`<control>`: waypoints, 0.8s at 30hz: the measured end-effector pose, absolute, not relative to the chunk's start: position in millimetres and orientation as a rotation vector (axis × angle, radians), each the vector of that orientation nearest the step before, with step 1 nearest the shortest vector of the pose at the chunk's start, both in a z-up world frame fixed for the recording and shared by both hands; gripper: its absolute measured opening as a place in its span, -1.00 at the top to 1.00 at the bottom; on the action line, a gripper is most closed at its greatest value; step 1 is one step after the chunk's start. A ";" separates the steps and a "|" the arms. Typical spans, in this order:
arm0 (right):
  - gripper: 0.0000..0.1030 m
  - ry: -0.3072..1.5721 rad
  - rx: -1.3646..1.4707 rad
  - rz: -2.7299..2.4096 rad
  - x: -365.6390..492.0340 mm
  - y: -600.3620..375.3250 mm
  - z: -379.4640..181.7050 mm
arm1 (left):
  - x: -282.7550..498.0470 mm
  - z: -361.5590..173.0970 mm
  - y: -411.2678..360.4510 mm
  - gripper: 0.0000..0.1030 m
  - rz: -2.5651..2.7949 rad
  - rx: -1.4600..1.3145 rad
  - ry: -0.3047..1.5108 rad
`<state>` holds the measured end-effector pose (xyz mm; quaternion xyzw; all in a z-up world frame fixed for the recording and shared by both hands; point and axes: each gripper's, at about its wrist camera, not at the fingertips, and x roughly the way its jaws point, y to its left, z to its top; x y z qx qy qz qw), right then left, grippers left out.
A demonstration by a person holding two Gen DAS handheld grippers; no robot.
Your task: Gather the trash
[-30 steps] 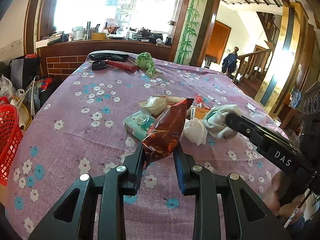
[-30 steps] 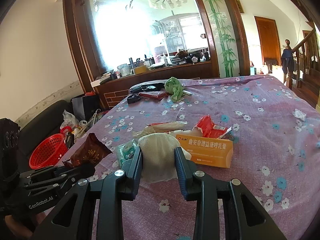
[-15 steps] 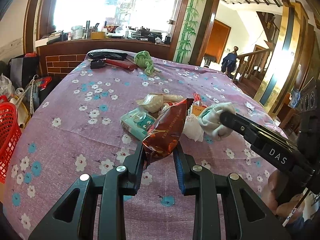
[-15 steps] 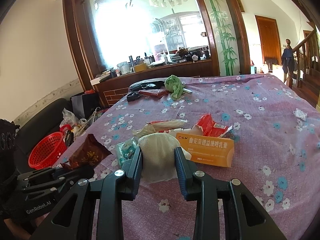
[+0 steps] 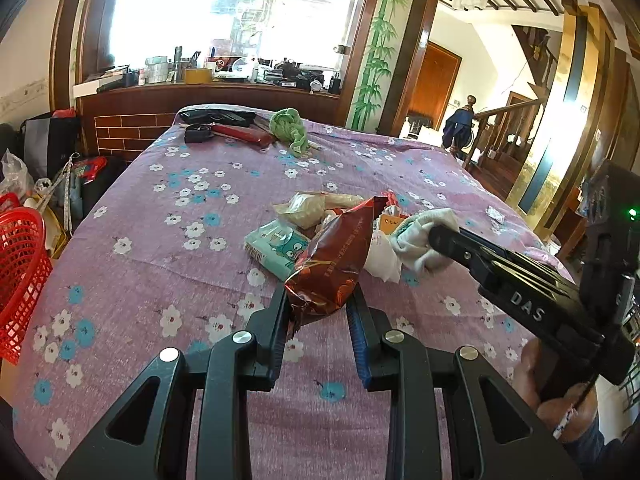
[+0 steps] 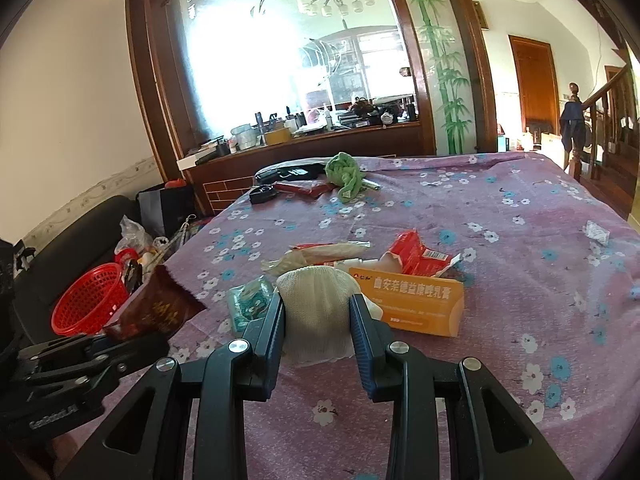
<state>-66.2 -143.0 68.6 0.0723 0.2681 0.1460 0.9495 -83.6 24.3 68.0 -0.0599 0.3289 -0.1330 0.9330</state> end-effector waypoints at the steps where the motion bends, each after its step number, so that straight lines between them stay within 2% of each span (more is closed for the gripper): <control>1: 0.33 0.547 0.146 0.295 -65.8 -142.9 68.5 | -84.8 66.9 25.1 0.47 -0.272 -0.125 0.675; 24: 0.33 0.541 0.081 0.307 -68.6 -131.4 66.5 | -84.5 59.0 38.2 0.47 -0.275 -0.168 0.670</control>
